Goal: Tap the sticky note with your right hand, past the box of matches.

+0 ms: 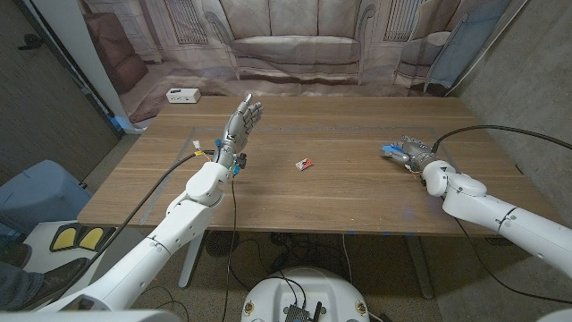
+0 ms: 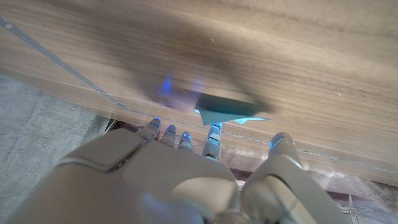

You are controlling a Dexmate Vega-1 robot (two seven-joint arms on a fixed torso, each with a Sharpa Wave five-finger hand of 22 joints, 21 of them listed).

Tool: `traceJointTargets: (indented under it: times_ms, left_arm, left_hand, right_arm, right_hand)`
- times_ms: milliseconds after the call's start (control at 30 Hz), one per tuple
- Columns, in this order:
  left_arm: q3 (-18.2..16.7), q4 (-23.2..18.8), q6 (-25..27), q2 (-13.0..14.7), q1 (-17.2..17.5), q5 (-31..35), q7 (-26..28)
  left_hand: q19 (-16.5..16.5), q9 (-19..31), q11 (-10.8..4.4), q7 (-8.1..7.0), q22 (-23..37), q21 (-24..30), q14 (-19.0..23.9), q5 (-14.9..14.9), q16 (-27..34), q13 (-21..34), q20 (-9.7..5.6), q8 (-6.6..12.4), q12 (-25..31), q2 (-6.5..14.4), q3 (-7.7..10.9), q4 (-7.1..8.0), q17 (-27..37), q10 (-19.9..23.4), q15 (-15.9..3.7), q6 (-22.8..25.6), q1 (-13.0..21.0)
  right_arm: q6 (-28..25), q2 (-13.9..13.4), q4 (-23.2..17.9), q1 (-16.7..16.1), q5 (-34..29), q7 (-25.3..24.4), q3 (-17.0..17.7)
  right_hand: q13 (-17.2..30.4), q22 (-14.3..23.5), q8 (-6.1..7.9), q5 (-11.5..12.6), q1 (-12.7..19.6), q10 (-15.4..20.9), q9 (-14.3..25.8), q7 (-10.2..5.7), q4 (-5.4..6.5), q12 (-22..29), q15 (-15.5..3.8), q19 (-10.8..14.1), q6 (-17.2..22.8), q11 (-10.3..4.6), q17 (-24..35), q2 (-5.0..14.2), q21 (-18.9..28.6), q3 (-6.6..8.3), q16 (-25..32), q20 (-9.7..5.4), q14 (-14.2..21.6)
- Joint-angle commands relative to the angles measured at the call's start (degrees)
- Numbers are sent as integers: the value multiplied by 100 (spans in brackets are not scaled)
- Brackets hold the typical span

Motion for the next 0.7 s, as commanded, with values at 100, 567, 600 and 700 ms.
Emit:
traceJointTargets:
  times_ms: [100,567,600,700]
  left_arm:
    - [-15,-34,-7,8,45,3,38]
    - [-16,-127,64,65,60,4,25]
    - [-14,-133,74,67,55,2,21]
    - [-1,-137,87,71,32,15,10]
  left_hand:
    - [2,33,7,5,32,-18,40,-6,-14,13,54,-5,-39,48,-6,-32,31,46,-23,69,30]
    - [0,33,3,4,32,-19,41,-7,-14,14,58,-7,-48,52,-7,-38,31,44,-24,70,31]
    - [2,33,7,3,32,-18,41,-7,-15,14,54,-6,-47,52,-8,-39,31,47,-25,72,31]
    - [2,33,-2,7,32,-18,44,-8,-14,14,54,-9,-51,53,-8,-40,31,41,-24,68,31]
  right_arm:
    - [-72,20,97,109,-24,131,-125]
    - [-317,-20,56,114,0,219,-146]
    - [-348,-26,41,105,7,217,-139]
    - [-391,-58,9,66,31,192,-115]
  right_hand:
    - [34,24,59,9,-23,-850,6,-4,-24,22,26,-1138,132,30,21,-8,33,19,33,32,-1479]
    - [35,25,76,8,-45,-885,7,6,-17,9,31,-1143,190,39,27,-21,29,9,28,22,-1494]
    - [35,25,78,8,-47,-885,7,6,-16,10,31,-1142,197,40,27,-22,29,8,28,26,-1494]
    - [35,25,80,7,-53,-884,8,6,-14,10,28,-1141,204,39,28,-25,29,5,29,25,-1493]
